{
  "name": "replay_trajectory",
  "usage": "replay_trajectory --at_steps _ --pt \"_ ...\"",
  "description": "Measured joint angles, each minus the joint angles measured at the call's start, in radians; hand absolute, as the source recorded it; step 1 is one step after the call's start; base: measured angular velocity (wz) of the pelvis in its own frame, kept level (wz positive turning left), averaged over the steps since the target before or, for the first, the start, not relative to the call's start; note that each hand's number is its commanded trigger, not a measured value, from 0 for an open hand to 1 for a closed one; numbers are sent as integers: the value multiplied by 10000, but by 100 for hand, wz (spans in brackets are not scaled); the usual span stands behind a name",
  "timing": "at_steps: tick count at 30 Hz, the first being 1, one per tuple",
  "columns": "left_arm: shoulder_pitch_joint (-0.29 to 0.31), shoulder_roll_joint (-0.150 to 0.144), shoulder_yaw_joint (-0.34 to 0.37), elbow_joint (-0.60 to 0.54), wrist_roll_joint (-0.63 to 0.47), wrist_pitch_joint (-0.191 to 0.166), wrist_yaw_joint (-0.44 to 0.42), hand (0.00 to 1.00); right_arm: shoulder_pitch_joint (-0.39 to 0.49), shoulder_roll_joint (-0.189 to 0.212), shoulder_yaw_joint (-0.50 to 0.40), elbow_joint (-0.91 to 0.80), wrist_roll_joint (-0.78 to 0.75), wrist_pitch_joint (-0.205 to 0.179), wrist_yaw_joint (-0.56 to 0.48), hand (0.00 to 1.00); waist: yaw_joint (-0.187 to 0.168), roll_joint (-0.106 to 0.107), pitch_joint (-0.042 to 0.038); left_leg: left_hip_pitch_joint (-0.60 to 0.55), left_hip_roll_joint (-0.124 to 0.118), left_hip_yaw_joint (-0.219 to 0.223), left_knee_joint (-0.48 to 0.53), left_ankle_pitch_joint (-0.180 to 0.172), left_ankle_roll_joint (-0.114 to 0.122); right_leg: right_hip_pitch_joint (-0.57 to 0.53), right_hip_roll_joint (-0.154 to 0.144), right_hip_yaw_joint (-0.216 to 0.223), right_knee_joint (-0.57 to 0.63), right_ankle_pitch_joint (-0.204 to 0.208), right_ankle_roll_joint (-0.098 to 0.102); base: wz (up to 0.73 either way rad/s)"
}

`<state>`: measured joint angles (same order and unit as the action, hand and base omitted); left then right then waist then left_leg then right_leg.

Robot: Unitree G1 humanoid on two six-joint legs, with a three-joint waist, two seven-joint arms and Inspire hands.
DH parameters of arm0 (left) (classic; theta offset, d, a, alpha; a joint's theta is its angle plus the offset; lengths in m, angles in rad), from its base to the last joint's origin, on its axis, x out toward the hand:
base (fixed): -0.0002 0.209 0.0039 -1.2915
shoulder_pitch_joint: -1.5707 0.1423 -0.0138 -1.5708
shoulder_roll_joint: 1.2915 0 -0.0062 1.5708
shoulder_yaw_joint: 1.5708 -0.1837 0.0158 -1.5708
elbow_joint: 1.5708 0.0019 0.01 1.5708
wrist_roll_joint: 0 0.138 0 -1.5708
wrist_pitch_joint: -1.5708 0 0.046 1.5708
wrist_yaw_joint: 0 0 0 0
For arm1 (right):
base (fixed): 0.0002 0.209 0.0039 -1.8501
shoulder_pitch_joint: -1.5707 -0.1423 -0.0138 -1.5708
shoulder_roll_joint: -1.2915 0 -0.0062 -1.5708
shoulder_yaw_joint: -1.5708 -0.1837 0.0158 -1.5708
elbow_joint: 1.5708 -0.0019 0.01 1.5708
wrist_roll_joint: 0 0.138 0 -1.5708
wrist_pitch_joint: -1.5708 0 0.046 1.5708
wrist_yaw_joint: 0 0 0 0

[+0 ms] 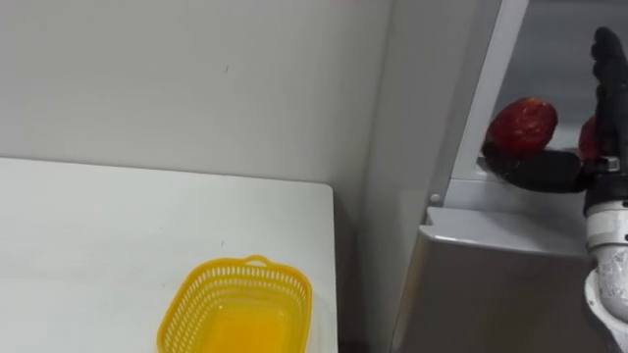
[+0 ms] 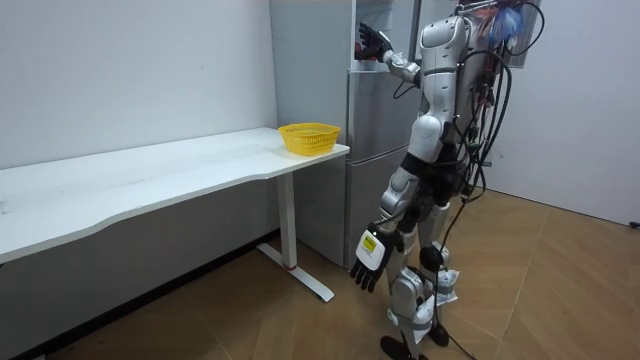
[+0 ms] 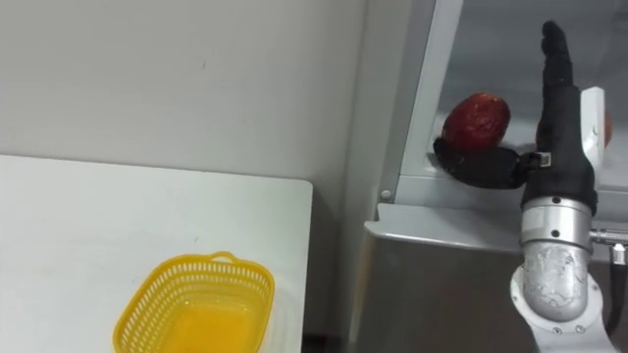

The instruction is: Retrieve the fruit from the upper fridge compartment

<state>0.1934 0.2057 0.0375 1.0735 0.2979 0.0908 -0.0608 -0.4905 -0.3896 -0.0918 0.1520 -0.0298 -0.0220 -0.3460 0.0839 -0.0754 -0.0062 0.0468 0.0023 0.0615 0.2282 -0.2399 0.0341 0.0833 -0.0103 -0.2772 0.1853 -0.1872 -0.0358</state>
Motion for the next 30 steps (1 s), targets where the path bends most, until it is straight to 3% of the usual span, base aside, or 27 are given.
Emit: replay_trajectory --at_steps 5,14,22,30 --pt "195 5 12 -36 174 255 -168 0 0 -233 7 307 235 34 260 0 -10 -71 -46 10 -4 -54 15 0 0 31 -1 -8 2 3 0 1" --pt "215 64 8 -232 180 349 -235 0 -21 -410 82 455 827 99 506 0 19 7 58 32 0 -63 12 0 -1 43 2 7 14 6 -5 0" --pt "246 93 6 -231 177 360 -376 0 -21 -524 81 454 1213 101 904 0 -8 -54 67 40 3 -58 -43 4 -7 18 9 1 6 5 -4 0" --pt "256 137 201 -225 189 606 -399 0 -219 -1259 109 934 2540 334 2411 0 -20 -127 23 71 1 -66 -39 7 -8 40 12 29 12 5 -5 0"
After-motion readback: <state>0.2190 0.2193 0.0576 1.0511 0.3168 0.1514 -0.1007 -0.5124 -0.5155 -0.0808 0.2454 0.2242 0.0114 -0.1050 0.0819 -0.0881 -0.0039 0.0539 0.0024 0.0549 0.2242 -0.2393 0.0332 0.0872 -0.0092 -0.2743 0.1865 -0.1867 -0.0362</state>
